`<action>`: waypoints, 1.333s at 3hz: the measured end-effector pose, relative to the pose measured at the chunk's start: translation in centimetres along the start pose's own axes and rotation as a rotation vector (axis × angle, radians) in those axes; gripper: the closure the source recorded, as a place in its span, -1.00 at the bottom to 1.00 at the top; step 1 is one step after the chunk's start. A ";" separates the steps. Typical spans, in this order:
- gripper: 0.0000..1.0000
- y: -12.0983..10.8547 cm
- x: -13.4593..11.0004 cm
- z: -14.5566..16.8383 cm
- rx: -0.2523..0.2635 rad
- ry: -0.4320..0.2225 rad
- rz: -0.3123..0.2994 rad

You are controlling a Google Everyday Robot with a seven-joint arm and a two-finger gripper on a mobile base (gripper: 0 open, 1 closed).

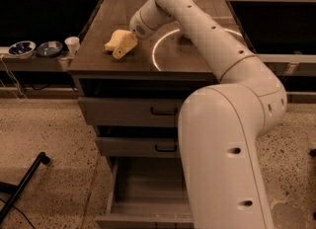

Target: Place sponge into bottom drawer

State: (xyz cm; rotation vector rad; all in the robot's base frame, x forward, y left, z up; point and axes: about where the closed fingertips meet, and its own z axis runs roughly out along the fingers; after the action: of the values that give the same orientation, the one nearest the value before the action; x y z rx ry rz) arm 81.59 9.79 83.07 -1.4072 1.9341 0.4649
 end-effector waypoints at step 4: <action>1.00 10.0 -3.2 -10.1 -0.246 -0.236 -0.332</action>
Offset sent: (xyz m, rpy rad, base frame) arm -0.0582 0.0537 0.0054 0.1303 0.2005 0.3518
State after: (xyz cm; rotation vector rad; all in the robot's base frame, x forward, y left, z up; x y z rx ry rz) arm 69.58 9.00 91.31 -1.7071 1.4583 0.6915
